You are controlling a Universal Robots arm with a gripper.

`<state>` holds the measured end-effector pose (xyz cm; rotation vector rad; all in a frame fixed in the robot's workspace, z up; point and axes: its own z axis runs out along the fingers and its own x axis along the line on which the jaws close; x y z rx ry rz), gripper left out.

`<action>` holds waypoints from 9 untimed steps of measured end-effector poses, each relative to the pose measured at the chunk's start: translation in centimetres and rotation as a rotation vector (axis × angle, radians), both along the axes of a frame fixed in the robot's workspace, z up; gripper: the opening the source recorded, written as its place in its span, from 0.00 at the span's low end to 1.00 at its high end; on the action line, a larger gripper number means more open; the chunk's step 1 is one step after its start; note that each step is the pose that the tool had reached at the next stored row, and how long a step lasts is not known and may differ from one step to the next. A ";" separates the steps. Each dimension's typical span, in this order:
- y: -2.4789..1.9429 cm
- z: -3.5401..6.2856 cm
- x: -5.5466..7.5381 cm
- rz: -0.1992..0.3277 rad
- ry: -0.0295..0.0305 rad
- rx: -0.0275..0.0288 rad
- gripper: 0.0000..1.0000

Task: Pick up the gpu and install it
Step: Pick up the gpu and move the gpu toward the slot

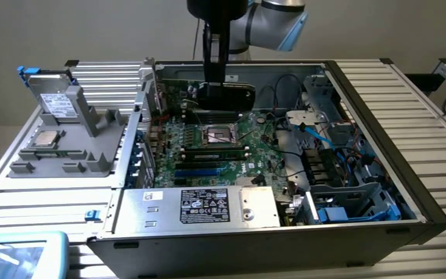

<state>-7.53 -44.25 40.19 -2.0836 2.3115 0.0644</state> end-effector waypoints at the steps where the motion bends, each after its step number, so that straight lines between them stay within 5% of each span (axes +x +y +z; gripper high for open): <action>1: -0.03 -0.18 0.0 0.000 0.0000 -0.0001 0.27; 9: -0.89 -1.62 0.0 0.000 0.0002 -0.0001 0.27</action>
